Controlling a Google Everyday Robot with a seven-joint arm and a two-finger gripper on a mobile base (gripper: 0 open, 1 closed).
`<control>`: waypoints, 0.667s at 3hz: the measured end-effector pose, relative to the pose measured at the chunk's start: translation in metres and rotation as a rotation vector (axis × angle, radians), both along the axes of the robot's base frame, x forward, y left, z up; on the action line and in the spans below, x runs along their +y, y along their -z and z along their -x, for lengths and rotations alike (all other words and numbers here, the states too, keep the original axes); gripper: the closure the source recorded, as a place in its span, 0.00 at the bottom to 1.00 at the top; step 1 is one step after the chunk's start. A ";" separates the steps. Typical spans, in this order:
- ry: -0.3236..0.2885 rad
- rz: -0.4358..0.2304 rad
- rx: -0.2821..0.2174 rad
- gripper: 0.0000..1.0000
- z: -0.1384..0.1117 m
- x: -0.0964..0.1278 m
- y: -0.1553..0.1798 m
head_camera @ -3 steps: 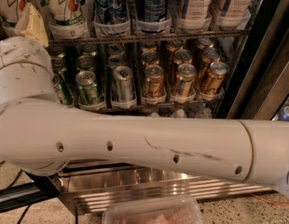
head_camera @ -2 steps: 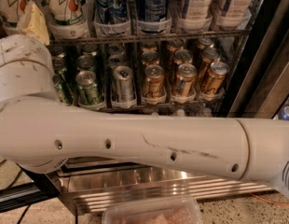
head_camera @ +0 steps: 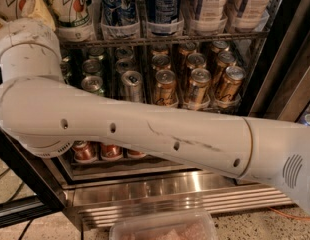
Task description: Pick 7up can from top shelf of fridge
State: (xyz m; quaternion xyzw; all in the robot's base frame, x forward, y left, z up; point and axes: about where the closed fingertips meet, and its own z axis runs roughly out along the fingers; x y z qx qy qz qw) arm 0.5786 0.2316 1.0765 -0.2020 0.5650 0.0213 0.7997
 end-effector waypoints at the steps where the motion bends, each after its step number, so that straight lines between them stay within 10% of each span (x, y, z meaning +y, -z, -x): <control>1: 0.004 0.000 0.000 0.51 -0.002 -0.001 0.000; 2: 0.011 -0.001 0.003 0.54 -0.005 -0.003 0.000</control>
Offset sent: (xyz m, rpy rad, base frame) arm 0.0132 -0.0098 -0.0037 0.0009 0.0124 -0.0318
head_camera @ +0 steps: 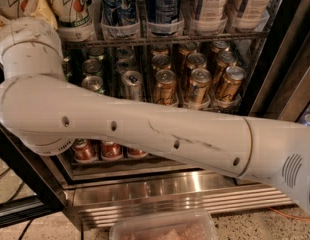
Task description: Pick 7up can from top shelf of fridge
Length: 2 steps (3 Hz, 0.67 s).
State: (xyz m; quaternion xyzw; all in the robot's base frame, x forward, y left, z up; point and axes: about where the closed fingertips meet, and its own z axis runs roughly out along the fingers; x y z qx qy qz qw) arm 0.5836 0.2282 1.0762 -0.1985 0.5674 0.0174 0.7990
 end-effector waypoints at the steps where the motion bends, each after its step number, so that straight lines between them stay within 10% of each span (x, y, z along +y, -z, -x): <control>1: 0.000 0.000 0.000 0.73 0.002 0.001 0.000; 2: 0.000 0.000 0.000 0.96 0.002 0.001 0.000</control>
Offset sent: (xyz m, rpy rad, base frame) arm -0.0017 0.0005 0.0000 0.0000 0.0000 0.0000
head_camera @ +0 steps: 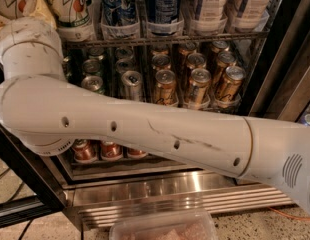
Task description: Pick 7up can from top shelf of fridge
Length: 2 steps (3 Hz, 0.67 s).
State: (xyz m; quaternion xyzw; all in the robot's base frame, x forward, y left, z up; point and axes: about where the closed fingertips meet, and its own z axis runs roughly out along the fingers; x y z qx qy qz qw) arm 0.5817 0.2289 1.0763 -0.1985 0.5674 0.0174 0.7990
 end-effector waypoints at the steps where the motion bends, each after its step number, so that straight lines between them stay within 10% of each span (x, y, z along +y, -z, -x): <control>1: 0.000 0.000 0.000 1.00 0.000 0.000 0.000; 2: 0.000 0.000 0.000 1.00 0.000 0.000 0.000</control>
Offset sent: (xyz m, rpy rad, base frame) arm 0.0000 0.0000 0.0000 0.0000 0.0000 0.0000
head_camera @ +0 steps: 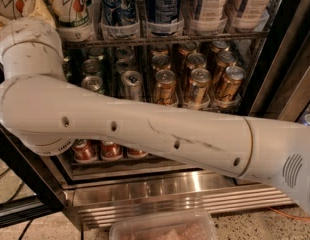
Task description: Pick 7up can from top shelf of fridge
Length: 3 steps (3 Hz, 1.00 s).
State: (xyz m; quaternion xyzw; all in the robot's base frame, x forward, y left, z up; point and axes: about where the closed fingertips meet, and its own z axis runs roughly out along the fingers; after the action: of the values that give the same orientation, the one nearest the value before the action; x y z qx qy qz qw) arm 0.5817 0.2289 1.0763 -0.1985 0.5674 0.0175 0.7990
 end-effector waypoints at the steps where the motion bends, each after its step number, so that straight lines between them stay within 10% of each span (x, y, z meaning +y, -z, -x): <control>1: -0.025 -0.015 -0.002 1.00 0.001 -0.001 -0.010; 3: -0.087 -0.071 0.004 1.00 0.012 -0.029 -0.049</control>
Offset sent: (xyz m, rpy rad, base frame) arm -0.0100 -0.0228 0.0412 0.1050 -0.0062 0.0842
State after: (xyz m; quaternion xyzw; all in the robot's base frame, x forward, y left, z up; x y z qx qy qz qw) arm 0.5694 0.1996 1.1248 -0.1944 0.5590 0.0729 0.8028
